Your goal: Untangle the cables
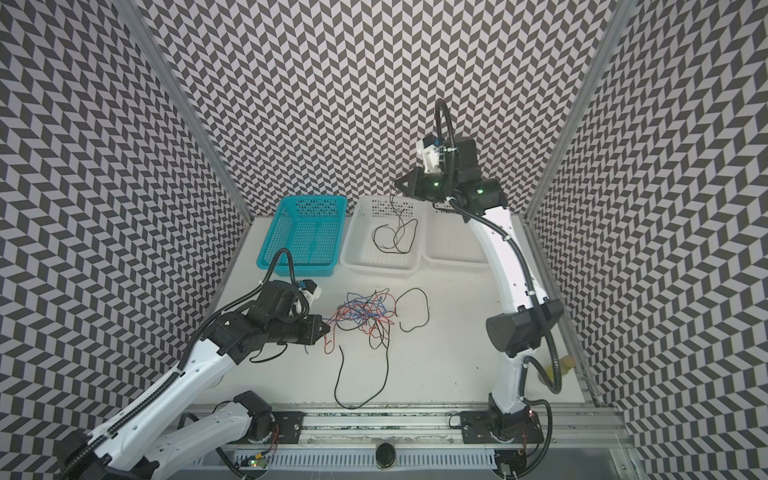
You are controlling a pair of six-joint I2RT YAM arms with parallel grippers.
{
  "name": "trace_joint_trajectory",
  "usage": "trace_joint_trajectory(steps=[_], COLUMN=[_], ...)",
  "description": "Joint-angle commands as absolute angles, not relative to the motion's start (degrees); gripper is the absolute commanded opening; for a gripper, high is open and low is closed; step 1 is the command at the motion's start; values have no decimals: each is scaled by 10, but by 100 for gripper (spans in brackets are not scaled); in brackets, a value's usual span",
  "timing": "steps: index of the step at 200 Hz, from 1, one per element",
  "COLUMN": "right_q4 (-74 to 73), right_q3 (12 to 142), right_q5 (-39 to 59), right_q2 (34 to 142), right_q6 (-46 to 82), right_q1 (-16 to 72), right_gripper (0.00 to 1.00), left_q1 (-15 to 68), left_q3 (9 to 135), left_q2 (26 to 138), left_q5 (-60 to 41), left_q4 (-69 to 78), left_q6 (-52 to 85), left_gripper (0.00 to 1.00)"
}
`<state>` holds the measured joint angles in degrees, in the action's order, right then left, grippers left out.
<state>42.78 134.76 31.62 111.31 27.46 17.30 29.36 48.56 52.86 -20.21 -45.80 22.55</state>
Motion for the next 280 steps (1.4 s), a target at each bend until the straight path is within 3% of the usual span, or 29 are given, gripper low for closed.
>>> trace_joint_trajectory(steps=[1,56,119,153,193,222,251,280], right_q4=[443,524,579,588,428,345,336,342], right_q3=[1350,1395,1421,1354,1031,868,825,818], right_q5=[281,220,166,169,173,167,101,7], right_q2=[1149,1223,1200,1107,880,780,774,794], right_q6=[222,177,151,136,134,152,104,63], right_q1=[200,215,229,263,379,449,523,530], right_gripper=[1,7,49,51,51,51,50,48], left_q1=[297,297,301,301,301,301,302,312], left_q3=[483,483,483,483,486,485,484,482], left_q2=[519,515,519,524,532,532,531,526], left_q5=[-211,-210,-210,-210,-214,-220,-232,-236], left_q4=[-441,-440,-441,-442,-443,-442,-438,-436], left_q6=[218,219,219,220,221,221,219,218], left_gripper=[0,0,0,0,0,0,0,0])
